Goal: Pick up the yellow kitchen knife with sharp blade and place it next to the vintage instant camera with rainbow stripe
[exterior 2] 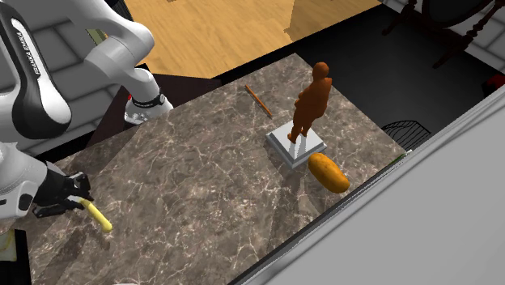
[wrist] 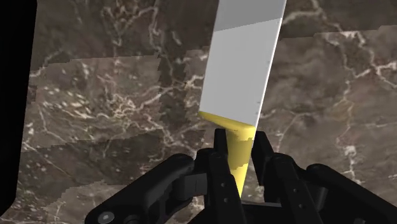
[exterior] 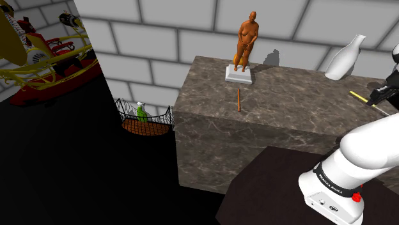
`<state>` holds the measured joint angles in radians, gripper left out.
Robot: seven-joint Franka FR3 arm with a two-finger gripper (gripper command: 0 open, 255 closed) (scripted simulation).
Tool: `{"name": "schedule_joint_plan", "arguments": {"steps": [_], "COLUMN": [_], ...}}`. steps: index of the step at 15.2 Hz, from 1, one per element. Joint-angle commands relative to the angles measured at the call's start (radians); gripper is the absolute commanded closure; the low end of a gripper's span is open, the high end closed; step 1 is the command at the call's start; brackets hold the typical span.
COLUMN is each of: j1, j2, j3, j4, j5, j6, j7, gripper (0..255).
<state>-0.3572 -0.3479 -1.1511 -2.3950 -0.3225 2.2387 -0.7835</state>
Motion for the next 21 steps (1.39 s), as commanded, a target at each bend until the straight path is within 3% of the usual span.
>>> {"name": "schedule_joint_plan", "arguments": {"steps": [1,10,11,16,19,21], "j1": [0.019,0.036,0.036,0.036,-0.039,-0.052], "j2": [0.021,0.037,0.037,0.037,-0.044,-0.061], "j3": [-0.027,-0.048,-0.048,-0.048,0.052,0.073], "j4": [-0.013,-0.021,-0.021,-0.021,0.028,0.042], "j5": [0.012,0.023,0.023,0.023,-0.022,-0.028], "j6": [0.032,0.055,0.055,0.055,-0.067,-0.098], "j7": [-0.011,-0.021,-0.021,-0.021,0.018,0.024], "gripper": [255,255,0,0,0,0]}}
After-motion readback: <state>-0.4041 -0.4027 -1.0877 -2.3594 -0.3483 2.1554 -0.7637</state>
